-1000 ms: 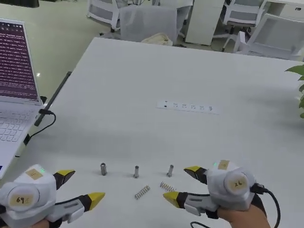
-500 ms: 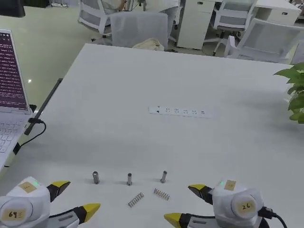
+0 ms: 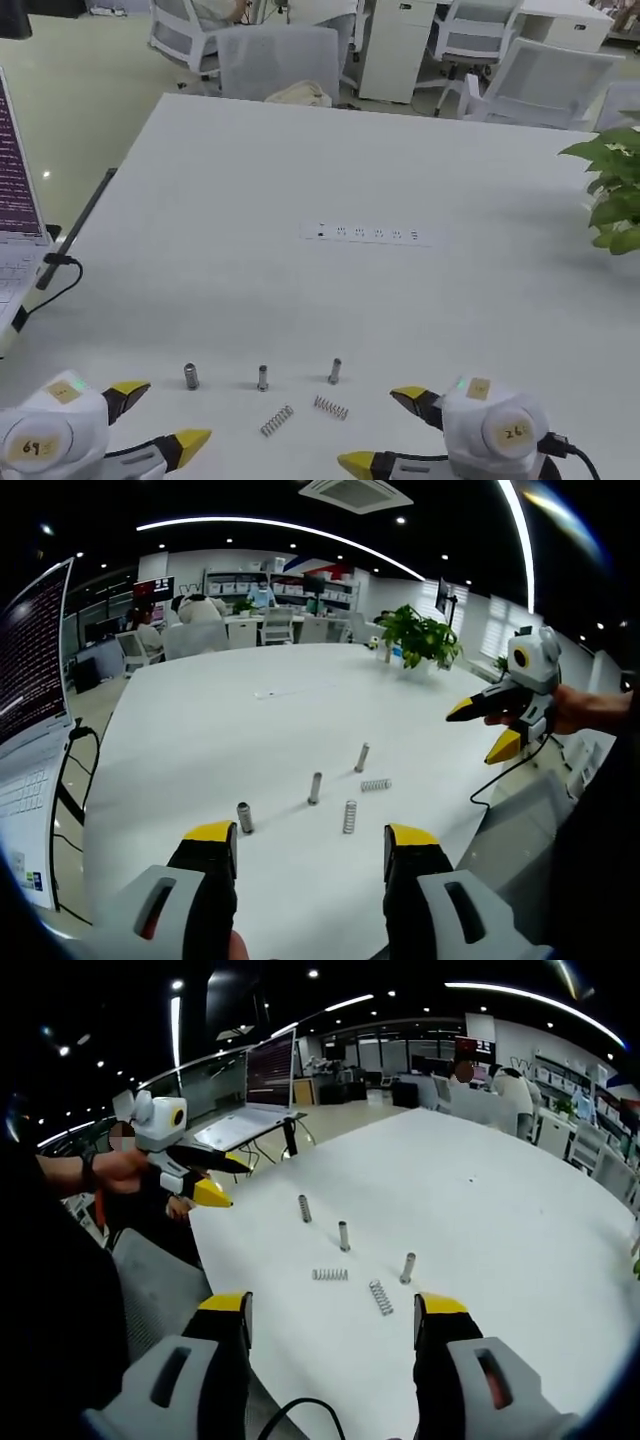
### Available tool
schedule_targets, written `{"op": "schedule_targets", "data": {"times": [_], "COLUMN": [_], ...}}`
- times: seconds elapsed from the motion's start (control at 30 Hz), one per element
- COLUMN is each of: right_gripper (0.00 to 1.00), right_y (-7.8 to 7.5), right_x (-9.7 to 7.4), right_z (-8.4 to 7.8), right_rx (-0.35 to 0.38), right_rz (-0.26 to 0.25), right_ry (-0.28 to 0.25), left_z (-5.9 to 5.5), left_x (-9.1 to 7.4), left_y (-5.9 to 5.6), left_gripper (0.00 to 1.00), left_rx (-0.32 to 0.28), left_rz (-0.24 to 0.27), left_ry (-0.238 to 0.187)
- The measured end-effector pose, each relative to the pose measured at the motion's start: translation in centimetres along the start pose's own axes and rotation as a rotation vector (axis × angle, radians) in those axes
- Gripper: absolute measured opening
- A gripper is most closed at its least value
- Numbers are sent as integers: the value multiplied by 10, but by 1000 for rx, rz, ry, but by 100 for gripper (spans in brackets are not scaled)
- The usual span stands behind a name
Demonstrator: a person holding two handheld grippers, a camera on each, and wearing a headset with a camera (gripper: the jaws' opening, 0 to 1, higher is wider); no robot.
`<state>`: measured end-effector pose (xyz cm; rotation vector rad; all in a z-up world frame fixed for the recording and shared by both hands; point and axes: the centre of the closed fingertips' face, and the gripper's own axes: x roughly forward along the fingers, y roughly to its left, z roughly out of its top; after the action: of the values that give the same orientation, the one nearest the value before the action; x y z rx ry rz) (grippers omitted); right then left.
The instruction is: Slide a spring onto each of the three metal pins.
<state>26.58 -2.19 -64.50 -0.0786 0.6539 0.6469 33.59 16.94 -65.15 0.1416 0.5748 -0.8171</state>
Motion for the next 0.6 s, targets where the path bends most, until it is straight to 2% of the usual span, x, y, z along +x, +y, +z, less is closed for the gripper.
{"op": "schedule_targets", "data": {"times": [0.17, 0.3, 0.37, 0.6], "right_gripper": [65, 67, 64, 64], "right_y": [-1, 0, 1, -3], "right_x": [-2, -5, -7, -13], "right_z": [-2, -3, -4, -9], "right_rx": [8, 18, 28, 42], "right_rz": [-5, 1, 9, -4], "right_ry": [3, 0, 1, 9], "left_z": [2, 1, -1, -9], "left_x": [12, 27, 35, 56], "left_y": [-4, -15, -21, -35], "left_gripper": [54, 54, 54, 54], "left_rx": [2, 12, 13, 3], "left_rz": [-19, -53, -75, -126], "left_ry": [1, 15, 24, 42]}}
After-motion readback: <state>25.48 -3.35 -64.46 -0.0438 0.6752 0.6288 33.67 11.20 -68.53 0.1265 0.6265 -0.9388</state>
